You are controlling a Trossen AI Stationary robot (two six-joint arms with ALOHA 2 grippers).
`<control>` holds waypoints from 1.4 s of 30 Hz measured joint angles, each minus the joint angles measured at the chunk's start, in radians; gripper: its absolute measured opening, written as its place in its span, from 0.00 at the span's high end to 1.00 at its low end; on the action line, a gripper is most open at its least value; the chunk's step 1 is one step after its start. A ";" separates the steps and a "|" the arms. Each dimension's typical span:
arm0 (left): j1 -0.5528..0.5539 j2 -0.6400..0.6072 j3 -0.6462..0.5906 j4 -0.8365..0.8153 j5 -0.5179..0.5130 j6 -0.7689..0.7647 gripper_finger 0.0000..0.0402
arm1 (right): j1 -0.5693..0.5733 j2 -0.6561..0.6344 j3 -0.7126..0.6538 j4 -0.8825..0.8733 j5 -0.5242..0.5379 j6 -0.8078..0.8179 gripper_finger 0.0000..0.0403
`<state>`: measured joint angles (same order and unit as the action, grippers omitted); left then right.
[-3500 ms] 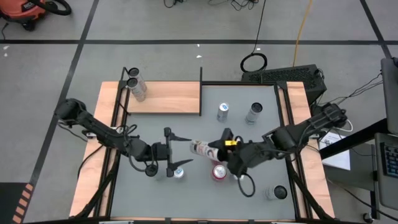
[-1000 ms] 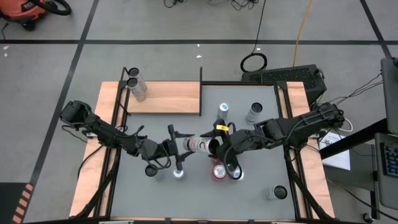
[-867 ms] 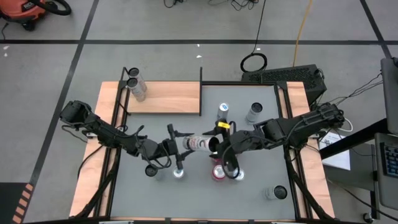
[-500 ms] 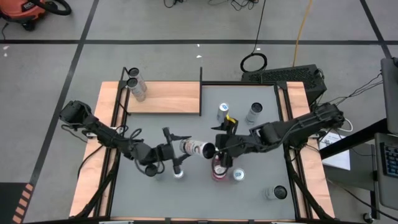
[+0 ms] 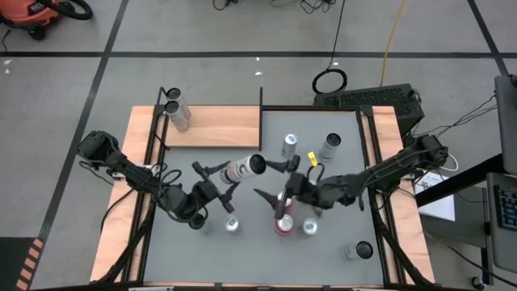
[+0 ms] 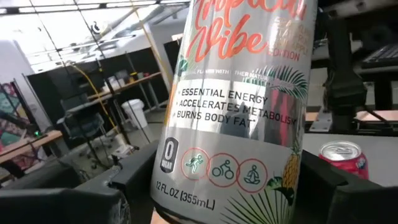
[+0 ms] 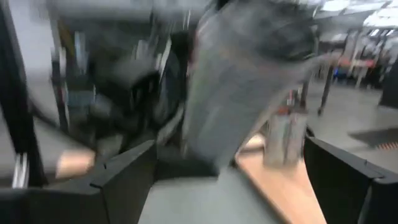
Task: Place canned beverage on shelf
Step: Put the white-yellow soda can on the shelf aligned with the other white-yellow soda can
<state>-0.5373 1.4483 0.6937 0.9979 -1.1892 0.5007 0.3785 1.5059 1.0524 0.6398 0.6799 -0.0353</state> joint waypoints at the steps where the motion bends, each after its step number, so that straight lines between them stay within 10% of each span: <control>1: 0.000 0.000 0.000 0.004 -0.007 -0.002 0.34 | -0.006 -0.001 -0.023 0.078 -0.002 -0.004 0.16; 28: 0.266 0.001 0.002 0.043 0.094 0.084 0.34 | -0.368 0.000 -0.106 0.404 -0.420 0.140 0.16; 42: 0.309 0.001 0.002 0.038 0.143 0.084 0.34 | -0.403 0.029 -0.084 0.404 -0.425 0.168 0.16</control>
<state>-0.2283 1.4494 0.6952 1.0359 -1.0463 0.5851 -0.0248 1.5352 0.9679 1.0435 0.2547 0.1325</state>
